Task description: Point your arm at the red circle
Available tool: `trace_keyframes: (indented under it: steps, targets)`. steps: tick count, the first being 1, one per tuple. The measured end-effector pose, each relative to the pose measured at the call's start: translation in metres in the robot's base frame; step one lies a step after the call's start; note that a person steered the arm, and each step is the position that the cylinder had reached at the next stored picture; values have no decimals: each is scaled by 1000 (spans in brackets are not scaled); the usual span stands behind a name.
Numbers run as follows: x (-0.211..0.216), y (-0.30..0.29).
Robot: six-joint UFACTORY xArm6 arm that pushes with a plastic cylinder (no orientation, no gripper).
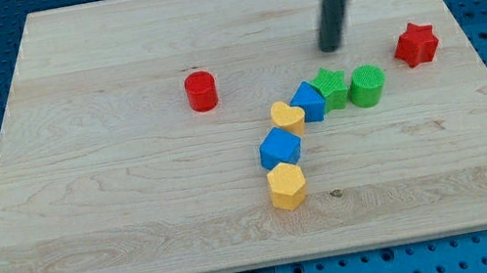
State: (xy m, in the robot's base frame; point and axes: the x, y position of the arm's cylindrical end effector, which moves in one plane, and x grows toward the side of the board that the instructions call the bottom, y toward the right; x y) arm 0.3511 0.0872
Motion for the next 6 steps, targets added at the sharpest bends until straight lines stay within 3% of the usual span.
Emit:
trace_keyframes:
  steps: [1,2,3,5,6]
  targets:
    - [-10,-116]
    - [9,-227]
    - [82,-235]
    - [91,-208]
    - [90,-154]
